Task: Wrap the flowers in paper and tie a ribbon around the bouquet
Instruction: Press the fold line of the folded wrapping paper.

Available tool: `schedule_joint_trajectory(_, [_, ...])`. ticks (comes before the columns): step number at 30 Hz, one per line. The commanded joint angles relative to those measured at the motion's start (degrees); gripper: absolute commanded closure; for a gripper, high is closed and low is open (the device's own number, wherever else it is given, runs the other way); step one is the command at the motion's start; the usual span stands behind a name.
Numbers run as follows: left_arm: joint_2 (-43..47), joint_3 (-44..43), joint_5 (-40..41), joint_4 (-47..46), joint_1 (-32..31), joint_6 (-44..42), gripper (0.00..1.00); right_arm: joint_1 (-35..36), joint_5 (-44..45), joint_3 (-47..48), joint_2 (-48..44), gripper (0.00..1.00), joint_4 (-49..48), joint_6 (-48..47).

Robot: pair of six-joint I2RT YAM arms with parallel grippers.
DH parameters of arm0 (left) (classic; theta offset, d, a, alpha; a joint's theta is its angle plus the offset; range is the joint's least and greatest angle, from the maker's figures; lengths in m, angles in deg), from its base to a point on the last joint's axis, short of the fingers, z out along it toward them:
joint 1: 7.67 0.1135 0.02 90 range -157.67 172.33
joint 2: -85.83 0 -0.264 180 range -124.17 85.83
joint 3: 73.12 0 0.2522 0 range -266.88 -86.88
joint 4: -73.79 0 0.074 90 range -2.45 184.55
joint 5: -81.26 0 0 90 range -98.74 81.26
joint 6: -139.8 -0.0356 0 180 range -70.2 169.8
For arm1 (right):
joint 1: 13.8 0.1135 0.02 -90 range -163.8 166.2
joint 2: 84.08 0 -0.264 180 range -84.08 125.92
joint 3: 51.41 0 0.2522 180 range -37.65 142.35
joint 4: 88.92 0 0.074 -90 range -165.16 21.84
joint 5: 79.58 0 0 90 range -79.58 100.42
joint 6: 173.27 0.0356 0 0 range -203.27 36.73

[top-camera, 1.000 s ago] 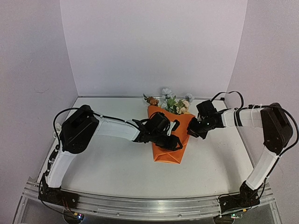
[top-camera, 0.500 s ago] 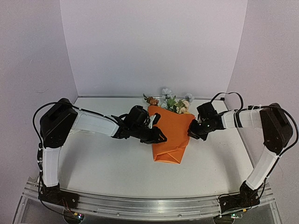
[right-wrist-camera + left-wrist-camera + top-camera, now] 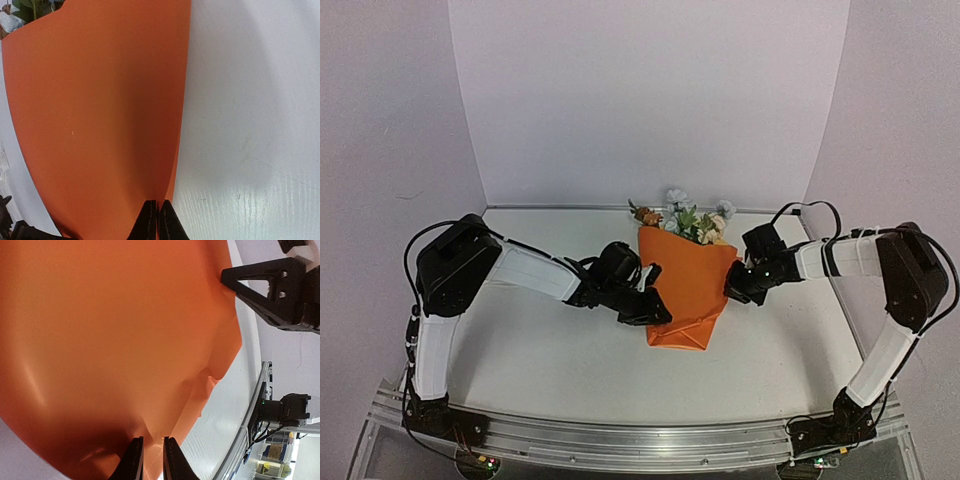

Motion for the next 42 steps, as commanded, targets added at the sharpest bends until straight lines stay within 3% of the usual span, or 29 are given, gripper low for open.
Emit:
schedule_joint_trajectory(1, [-1.3, -0.9, -0.6, 2.0, 0.1, 0.5, 0.83, -0.2, 0.0, -1.1, -3.7, 0.86, -1.0, -0.6])
schedule_joint_trajectory(11, [-2.0, -1.4, -0.4, 1.8, 0.3, 0.7, 0.84, 3.9, -2.6, -7.0, -11.3, 0.49, -1.8, 2.6])
schedule_joint_trajectory(15, [-2.0, -1.5, -0.5, 1.6, 0.3, 0.8, 0.84, 6.8, -2.7, -7.3, -10.6, 0.44, -2.4, 4.3])
schedule_joint_trajectory(24, [-1.8, -1.9, -0.6, 2.1, 0.4, 0.4, 0.84, 7.9, -4.1, -6.5, -5.2, 0.65, -6.0, 7.0])
schedule_joint_trajectory(31, [-0.7, -1.0, -1.3, 2.0, 0.9, 0.0, 0.81, 7.9, -3.9, -7.7, -4.3, 0.98, -6.5, 7.0])
schedule_joint_trajectory(36, [3.1, 1.2, -4.7, 1.9, 1.0, -0.5, 0.72, 8.0, -3.6, -7.6, -3.9, 1.00, -7.3, 6.1])
schedule_joint_trajectory(42, [4.1, 4.8, -7.1, 1.7, 1.0, 1.0, 0.75, 8.8, -1.2, -7.3, -5.0, 1.00, -7.4, 4.5])
